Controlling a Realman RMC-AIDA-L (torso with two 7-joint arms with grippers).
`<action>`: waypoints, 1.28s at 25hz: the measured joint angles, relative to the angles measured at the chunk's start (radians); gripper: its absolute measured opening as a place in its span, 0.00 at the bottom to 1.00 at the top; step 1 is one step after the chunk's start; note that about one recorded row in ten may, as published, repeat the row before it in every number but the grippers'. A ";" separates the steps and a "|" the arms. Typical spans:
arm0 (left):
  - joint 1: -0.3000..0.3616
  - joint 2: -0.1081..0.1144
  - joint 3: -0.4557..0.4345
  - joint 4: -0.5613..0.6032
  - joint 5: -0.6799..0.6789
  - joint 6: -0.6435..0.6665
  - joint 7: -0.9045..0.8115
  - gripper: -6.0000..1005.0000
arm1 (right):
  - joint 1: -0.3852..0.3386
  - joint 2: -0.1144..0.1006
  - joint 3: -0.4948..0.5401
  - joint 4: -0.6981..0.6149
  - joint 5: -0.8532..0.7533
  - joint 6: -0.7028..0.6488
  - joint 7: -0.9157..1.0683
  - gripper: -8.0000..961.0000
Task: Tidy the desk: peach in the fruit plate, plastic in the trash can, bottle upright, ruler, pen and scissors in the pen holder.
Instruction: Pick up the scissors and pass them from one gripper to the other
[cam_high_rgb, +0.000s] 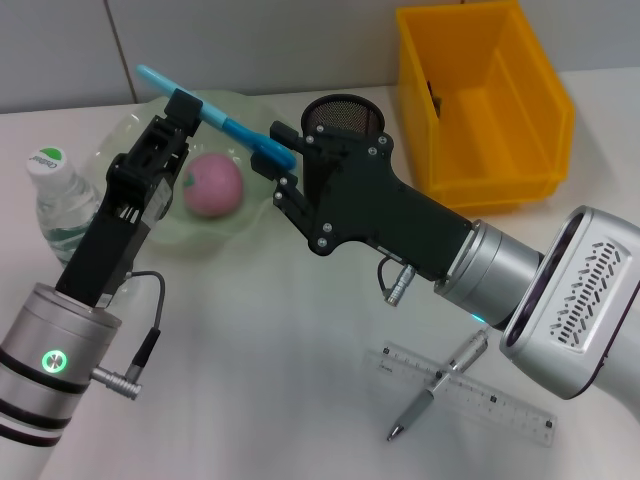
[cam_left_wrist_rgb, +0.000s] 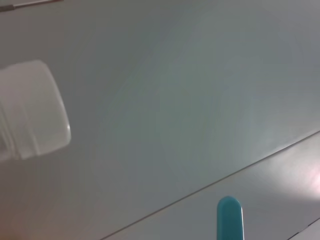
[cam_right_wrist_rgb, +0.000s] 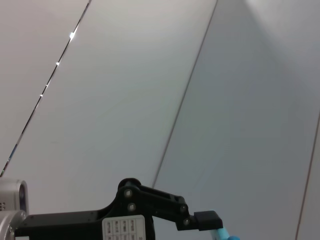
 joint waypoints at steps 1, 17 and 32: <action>0.000 0.000 -0.002 0.000 0.006 0.000 -0.001 0.26 | 0.000 0.000 0.000 0.000 -0.001 0.000 0.000 0.27; 0.003 0.000 -0.007 0.001 0.017 -0.001 -0.012 0.27 | -0.005 0.000 0.000 0.000 -0.021 -0.009 0.012 0.10; 0.018 0.000 -0.029 0.019 0.042 0.004 -0.013 0.28 | -0.014 0.000 0.011 -0.004 -0.020 -0.029 0.012 0.10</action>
